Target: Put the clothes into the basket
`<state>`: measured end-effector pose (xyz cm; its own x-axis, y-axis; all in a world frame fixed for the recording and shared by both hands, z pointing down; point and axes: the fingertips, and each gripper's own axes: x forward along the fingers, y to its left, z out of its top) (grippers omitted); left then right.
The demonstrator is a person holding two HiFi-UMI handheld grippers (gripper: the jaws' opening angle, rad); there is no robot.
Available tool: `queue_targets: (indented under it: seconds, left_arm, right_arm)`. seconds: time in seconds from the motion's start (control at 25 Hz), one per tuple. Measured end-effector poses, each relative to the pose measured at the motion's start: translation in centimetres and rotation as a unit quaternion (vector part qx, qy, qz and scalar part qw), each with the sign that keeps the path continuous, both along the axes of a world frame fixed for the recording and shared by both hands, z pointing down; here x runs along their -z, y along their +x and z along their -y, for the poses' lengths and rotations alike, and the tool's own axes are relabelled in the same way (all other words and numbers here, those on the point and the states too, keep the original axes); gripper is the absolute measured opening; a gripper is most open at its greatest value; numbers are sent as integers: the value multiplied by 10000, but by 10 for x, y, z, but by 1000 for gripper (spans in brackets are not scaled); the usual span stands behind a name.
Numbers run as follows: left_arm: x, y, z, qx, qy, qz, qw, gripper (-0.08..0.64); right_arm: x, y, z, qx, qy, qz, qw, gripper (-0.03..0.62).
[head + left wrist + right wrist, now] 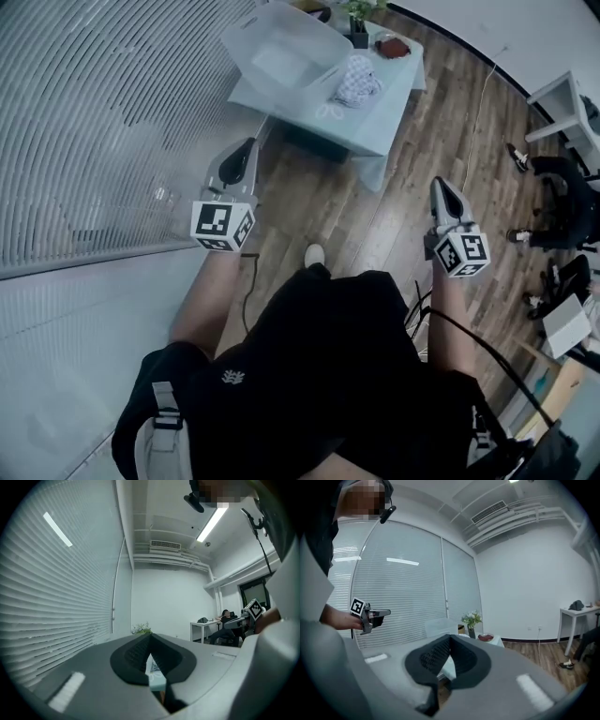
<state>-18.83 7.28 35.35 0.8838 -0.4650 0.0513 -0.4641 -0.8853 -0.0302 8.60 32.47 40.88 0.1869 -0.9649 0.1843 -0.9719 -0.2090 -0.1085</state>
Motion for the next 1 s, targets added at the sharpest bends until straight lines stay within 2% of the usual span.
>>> queue_targets:
  seconds: [0.24,0.44,0.68,1.0]
  left_arm:
    - [7,32,42,91,87,-93,9999,5]
    - [14,62,75,271,205,-108,9994,5]
    - [24,91,129,754,279,-40,9968,5]
    - [52,130,195,1528,362,32,9876,5]
  right_arm:
    - [11,38,42,24,54,-111,9999,2]
    - [9,69,90,218,201,35,9996,0]
    - [5,128,178,282,351,-34,9990,2]
    - [-4,187,297,971,266,224,9947,2]
